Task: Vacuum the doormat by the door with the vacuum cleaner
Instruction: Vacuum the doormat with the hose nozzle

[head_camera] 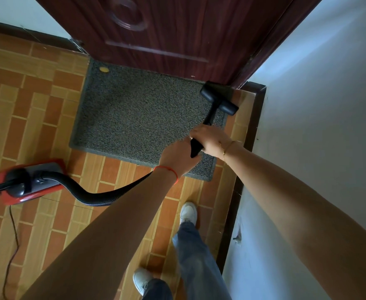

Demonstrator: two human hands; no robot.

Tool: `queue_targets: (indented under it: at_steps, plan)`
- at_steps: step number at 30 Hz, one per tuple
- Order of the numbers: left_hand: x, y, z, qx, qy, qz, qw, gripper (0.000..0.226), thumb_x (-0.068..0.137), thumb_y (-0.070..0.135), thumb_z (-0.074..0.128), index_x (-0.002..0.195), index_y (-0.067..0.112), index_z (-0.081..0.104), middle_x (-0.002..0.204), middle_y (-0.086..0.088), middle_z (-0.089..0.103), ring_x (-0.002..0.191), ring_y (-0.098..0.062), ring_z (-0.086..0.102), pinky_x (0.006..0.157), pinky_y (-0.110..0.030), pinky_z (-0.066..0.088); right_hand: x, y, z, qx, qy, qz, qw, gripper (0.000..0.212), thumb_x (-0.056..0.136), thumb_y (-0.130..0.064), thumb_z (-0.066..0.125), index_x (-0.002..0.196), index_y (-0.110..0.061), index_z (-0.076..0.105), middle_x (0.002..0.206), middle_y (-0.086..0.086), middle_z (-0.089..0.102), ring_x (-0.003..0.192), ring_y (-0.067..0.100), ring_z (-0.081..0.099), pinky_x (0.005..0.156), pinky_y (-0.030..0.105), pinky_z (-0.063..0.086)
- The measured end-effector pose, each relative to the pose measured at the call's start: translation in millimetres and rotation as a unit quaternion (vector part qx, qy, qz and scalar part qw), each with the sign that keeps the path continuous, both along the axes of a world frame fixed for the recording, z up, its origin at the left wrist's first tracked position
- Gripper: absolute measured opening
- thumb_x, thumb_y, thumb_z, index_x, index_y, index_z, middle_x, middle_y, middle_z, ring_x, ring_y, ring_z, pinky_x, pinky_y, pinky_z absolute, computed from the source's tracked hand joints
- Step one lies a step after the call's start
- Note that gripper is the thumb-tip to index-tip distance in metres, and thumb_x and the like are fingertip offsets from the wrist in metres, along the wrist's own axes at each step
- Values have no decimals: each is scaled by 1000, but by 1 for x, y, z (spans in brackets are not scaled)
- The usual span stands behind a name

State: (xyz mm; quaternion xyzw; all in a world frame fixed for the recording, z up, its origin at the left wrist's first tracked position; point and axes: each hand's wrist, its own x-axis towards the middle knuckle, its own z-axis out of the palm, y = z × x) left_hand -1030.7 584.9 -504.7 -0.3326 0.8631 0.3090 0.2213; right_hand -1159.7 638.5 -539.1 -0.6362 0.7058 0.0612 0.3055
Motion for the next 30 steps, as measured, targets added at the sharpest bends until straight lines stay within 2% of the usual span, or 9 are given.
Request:
queue_targets:
  at_steps: [8,12,19,25,30]
  plan:
    - [55,17,17,-9,-19,1,1000,29,88,32,56,102,7,52,76,-1,52,71,-25,58,59,-30,43,55,15,16,17,-18,16,1000,18,90,-6,56,106,-14,58,113,1,61,108,19,58,88,36,53]
    - [95,29,23,1,-26,10,1000,25,87,30,55,100,8,52,75,-2,52,75,-29,63,58,-30,42,96,26,23,22,-25,15,999,15,91,-7,54,104,-14,57,112,2,60,108,19,57,86,34,50]
    - [178,56,28,-11,-44,5,999,29,89,34,54,101,8,52,75,0,49,65,-22,52,58,-31,44,178,51,26,11,-28,25,999,16,92,-8,52,105,-14,58,112,1,60,108,19,58,84,32,50]
    - [250,79,31,-1,-57,10,998,28,89,35,55,100,11,49,76,0,52,64,-22,54,56,-31,46,249,71,26,22,-31,38,999,20,90,-6,53,107,-15,58,112,2,61,109,20,58,85,33,49]
    - [303,93,35,-9,-59,15,998,25,89,34,54,95,11,48,70,2,48,60,-21,52,51,-29,40,302,84,27,8,-27,46,999,17,92,-7,53,106,-15,58,109,3,61,106,21,58,80,30,45]
